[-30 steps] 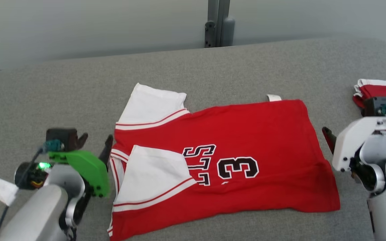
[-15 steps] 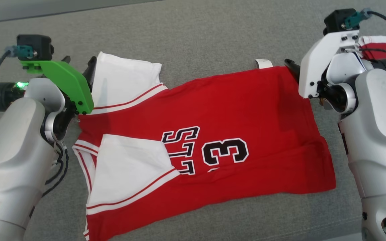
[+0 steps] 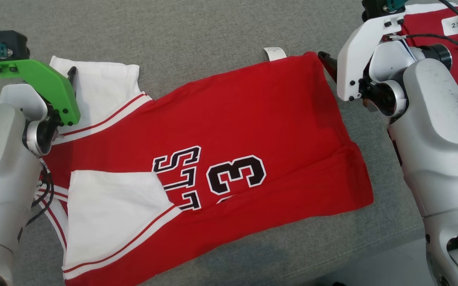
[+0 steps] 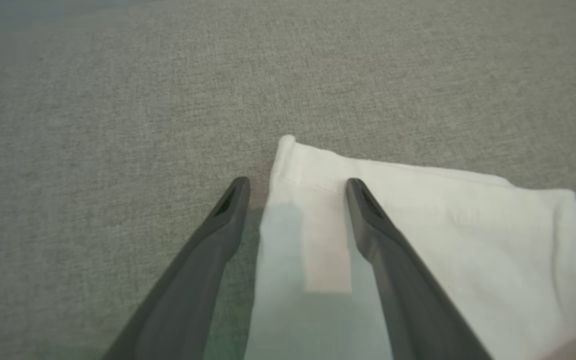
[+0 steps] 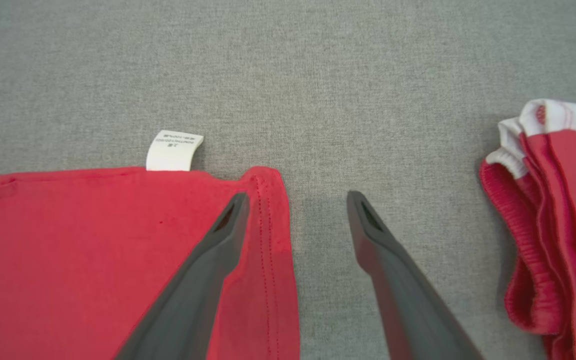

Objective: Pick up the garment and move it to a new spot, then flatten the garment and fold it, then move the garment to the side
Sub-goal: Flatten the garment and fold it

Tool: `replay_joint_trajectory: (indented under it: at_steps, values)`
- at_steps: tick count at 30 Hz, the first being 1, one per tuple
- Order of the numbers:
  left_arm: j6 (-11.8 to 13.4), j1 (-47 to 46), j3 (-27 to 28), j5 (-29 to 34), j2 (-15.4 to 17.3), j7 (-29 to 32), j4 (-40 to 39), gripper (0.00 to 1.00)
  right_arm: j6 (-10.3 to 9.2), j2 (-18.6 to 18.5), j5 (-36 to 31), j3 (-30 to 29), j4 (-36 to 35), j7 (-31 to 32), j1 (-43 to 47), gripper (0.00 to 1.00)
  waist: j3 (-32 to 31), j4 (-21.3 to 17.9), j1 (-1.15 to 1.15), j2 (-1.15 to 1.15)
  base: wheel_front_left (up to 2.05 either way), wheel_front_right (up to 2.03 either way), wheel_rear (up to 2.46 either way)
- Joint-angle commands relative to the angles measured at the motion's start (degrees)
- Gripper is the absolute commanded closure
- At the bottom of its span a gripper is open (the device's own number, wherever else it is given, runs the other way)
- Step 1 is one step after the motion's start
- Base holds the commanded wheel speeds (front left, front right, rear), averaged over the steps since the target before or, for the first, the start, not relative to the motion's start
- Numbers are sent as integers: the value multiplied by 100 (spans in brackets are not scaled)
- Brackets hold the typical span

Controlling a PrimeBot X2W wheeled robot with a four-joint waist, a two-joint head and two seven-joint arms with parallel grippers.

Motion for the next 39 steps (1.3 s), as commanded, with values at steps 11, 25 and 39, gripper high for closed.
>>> replay_joint_trajectory:
  at_steps: [11,25,39]
  values:
    - [-48,-75,-63,-126,-63,403,585,100,-1,-104,177,143,239,62,-187,0,128,-11,-1,0,0,0,0]
    - [-264,-224,-50,-250,-155,379,449,100,-2,-185,-208,46,647,54,-285,0,167,381,-1,0,0,0,0]
    - [-353,-324,-104,-308,-277,311,446,100,11,97,-206,542,1283,-318,-292,0,288,570,-1,0,0,0,0]
